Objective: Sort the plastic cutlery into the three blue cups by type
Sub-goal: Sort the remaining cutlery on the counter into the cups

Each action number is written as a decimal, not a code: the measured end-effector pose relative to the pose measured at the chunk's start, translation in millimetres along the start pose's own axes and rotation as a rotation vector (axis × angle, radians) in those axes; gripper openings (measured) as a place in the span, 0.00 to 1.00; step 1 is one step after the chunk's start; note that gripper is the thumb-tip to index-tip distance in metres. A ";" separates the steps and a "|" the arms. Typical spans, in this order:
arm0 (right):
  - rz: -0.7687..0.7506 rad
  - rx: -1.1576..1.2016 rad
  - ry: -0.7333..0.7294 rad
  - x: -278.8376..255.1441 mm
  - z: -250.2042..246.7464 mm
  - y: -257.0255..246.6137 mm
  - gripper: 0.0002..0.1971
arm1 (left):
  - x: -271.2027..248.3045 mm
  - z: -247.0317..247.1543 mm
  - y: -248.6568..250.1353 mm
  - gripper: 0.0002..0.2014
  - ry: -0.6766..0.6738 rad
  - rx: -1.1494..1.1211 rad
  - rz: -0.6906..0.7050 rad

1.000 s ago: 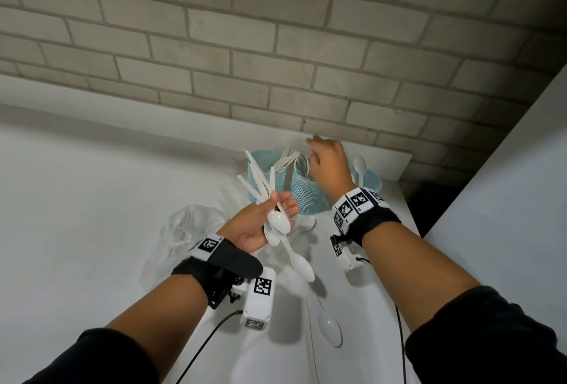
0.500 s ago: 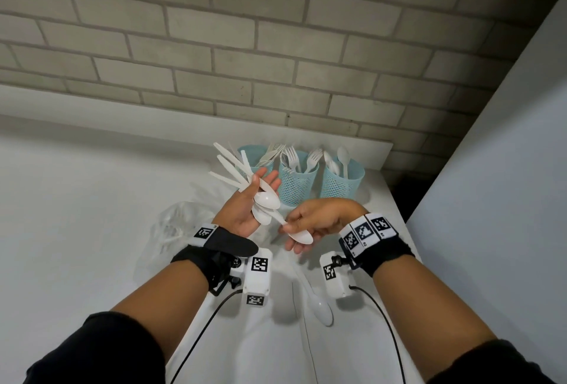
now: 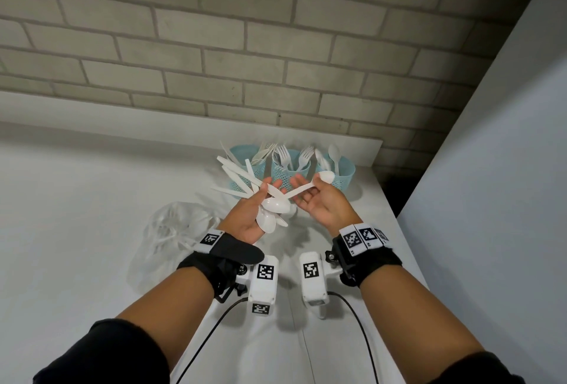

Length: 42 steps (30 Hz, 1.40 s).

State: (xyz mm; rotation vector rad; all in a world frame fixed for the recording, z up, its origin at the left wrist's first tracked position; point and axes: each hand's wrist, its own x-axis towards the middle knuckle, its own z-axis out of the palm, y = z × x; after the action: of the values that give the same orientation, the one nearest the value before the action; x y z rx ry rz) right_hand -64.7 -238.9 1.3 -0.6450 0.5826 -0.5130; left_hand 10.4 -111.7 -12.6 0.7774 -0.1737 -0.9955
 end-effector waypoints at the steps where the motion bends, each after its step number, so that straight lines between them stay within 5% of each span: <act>1: -0.031 0.083 0.027 0.5 2.4 -0.3 0.10 | 0.0 -0.9 -0.4 0.18 0.001 0.002 -0.003; 4: -0.043 0.117 0.041 2.6 2.8 -4.8 0.10 | 0.1 -4.4 1.4 0.18 0.021 -0.001 0.004; 9: 0.093 -0.605 -0.045 1.1 -1.8 3.5 0.10 | -1.8 -3.1 5.8 0.19 0.017 -0.034 0.074; 13: 0.237 -0.813 -0.132 -0.8 1.5 19.3 0.08 | 1.5 -3.1 4.8 0.18 0.009 -0.071 0.085; 17: 0.238 -0.783 -0.062 2.5 0.4 17.5 0.06 | 3.5 -6.0 4.9 0.10 0.023 -0.102 0.073; 22: 0.161 -0.559 0.020 6.6 -3.6 12.1 0.03 | 4.9 -10.8 7.0 0.09 0.047 -0.118 0.119; 28: 0.226 -0.347 -0.076 5.3 1.4 21.3 0.09 | 6.4 -4.3 0.7 0.09 0.019 -0.088 0.100; 34: 0.091 -0.032 0.142 14.7 -8.5 11.8 0.07 | 7.4 -8.9 7.0 0.12 0.039 -0.115 0.110; 37: 0.062 0.109 0.095 8.6 -7.2 6.5 0.07 | 7.7 -9.6 7.1 0.12 0.047 -0.115 0.113; 42: 0.087 0.055 0.089 7.7 -6.2 8.5 0.11 | 10.4 -4.2 4.7 0.13 0.046 -0.111 0.131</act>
State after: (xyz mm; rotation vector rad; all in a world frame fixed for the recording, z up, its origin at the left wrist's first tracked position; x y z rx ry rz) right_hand -60.9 -240.2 -11.1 -0.5446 0.6753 -0.4760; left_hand 21.3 -116.5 -14.7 0.6786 -0.1271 -0.8554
